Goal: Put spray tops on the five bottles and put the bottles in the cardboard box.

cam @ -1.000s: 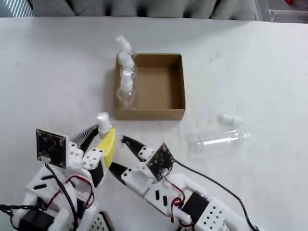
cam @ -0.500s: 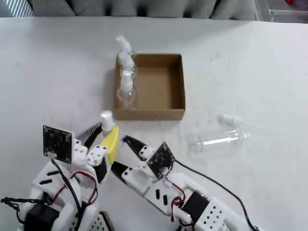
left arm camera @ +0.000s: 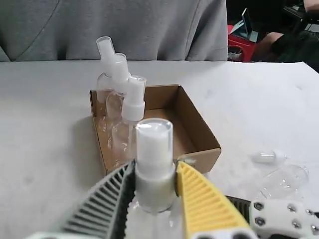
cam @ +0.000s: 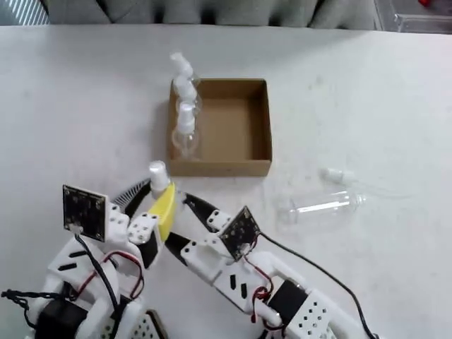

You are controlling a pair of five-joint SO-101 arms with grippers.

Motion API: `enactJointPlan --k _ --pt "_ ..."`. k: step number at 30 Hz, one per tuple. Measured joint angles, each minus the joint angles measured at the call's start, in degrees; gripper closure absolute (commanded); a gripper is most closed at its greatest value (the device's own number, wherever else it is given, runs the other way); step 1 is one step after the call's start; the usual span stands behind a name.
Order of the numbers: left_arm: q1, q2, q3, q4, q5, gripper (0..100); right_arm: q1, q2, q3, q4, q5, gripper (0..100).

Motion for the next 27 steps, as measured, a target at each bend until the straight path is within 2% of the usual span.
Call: enactJointPlan --k 14,16,22,24,27 --pt "0.09 0.0 0.0 -0.09 0.0 98 0.35 0.0 0.0 -0.18 0.0 98.3" --pt "0.09 0.0 0.0 -0.09 0.0 94 0.35 0.0 0.0 -0.18 0.0 98.3" --pt "-0.26 0.0 0.09 0.62 0.0 70 1.32 0.0 0.0 -0.53 -0.18 98.3" --pt "-0.26 0.0 0.09 0.62 0.0 66 2.29 -0.09 0.0 -1.05 -0.18 98.3" --pt "-0.26 0.0 0.09 0.62 0.09 65 2.11 -0.09 0.0 -1.14 -0.18 98.3"
